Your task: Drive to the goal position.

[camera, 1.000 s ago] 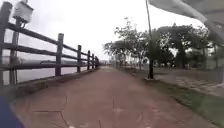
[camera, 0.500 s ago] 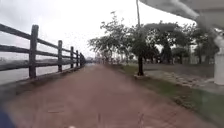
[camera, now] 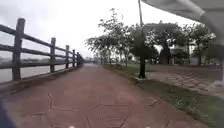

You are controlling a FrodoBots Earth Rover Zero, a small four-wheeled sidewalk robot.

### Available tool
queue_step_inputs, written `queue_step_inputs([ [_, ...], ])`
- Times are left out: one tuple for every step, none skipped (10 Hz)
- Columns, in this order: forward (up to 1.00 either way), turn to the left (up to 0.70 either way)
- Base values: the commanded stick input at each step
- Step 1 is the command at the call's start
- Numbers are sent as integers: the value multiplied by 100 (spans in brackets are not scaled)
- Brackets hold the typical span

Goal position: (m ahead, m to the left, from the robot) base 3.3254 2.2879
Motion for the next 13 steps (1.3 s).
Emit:
queue_step_inputs([
  [85,1],
  [85,0],
  [85,14],
  [85,4],
  [85,0],
  [85,0],
  [85,0],
  [85,0],
  [85,1],
  [85,6],
  [85,4],
  [85,0],
  [85,0],
])
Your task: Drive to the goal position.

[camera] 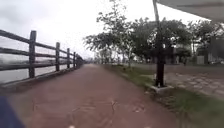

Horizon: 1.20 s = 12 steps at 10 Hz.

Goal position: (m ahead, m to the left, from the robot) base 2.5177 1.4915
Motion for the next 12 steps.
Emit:
queue_step_inputs([
  [85,0],
  [85,2],
  [85,2],
  [85,5],
  [85,1],
  [85,9],
  [85,22],
  [85,34],
  [85,34],
  [85,26],
  [85,13],
  [85,12],
])
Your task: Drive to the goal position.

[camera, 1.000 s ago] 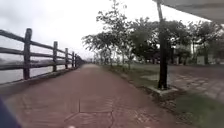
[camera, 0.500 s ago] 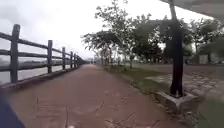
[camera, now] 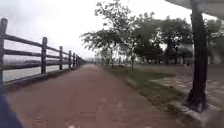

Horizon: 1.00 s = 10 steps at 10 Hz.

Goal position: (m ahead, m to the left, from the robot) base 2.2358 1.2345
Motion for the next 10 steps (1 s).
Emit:
queue_step_inputs([
  [85,3],
  [85,2],
  [85,15],
  [85,8],
  [85,17],
  [85,19],
  [85,4],
  [85,0],
  [85,2],
  [85,10],
])
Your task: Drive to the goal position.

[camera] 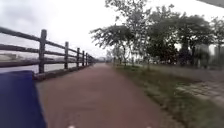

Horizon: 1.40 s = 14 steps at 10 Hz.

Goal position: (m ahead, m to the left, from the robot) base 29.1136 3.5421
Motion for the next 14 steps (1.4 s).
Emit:
queue_step_inputs([
  [85,7],
  [85,0],
  [85,3],
  [85,3],
  [85,0],
  [85,9],
  [85,13],
  [85,1],
  [85,0],
  [85,6],
  [85,14],
  [85,17],
  [85,16],
  [85,12],
])
